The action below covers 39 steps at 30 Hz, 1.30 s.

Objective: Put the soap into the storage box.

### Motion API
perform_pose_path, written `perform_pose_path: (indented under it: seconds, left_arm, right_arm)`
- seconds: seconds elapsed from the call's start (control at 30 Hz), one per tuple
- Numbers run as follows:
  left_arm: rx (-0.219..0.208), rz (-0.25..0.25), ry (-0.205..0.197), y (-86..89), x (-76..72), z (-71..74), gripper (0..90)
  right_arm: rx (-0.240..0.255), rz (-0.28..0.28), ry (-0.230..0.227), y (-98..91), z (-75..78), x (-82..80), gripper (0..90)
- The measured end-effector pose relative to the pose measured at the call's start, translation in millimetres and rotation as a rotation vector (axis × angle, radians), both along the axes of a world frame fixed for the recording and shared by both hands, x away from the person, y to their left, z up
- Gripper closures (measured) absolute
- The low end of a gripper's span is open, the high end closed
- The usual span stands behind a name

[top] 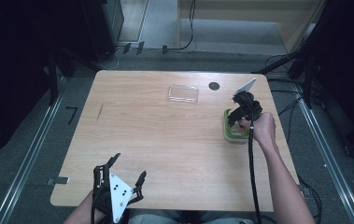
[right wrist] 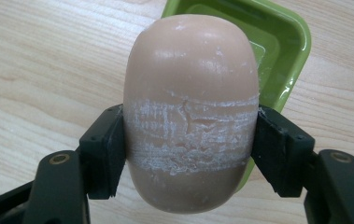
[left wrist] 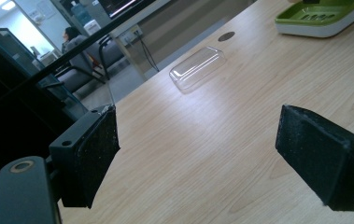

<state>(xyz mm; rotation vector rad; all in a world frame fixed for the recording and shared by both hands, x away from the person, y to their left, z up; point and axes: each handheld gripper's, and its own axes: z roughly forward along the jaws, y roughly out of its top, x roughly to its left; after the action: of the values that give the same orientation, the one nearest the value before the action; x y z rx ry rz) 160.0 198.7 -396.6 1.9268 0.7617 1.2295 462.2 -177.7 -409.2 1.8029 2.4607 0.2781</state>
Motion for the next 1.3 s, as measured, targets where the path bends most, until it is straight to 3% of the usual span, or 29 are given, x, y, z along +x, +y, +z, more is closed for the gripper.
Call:
perform_pose_path:
  seconds: [0.67, 1.3]
  left_arm:
    - [0.001, -0.001, -0.004, 0.1, -0.3, -0.2, 14.0]
    - [0.006, -0.001, -0.005, 0.4, -0.9, -0.1, 14.0]
  right_arm:
    - [0.006, -0.09, 0.01, -2.4, -19.3, 13.7, 33.3]
    - [0.004, -0.124, 0.013, -2.4, -30.8, 17.6, 33.2]
